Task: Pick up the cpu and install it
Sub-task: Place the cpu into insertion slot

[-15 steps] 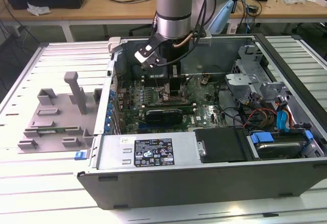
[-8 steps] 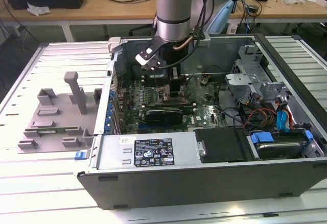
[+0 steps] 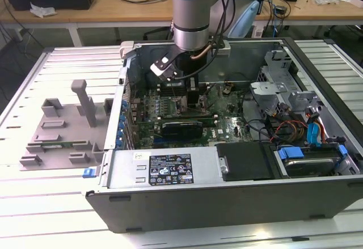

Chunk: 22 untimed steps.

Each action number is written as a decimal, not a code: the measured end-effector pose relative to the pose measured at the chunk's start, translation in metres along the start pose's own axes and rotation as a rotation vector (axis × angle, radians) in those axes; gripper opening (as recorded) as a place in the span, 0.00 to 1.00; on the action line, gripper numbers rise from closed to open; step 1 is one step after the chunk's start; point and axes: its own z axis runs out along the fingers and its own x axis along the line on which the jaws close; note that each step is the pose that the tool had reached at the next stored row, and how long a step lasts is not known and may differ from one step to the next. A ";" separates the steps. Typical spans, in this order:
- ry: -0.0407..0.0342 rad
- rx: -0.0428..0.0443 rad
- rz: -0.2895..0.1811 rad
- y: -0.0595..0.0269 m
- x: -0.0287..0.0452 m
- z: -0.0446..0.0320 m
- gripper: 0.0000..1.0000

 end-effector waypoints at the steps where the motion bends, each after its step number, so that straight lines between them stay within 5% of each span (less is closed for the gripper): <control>1: -0.0005 0.0010 0.000 -0.0004 0.0005 0.0026 0.54; 22: -0.0016 0.0030 0.000 0.0001 0.0006 0.0096 0.54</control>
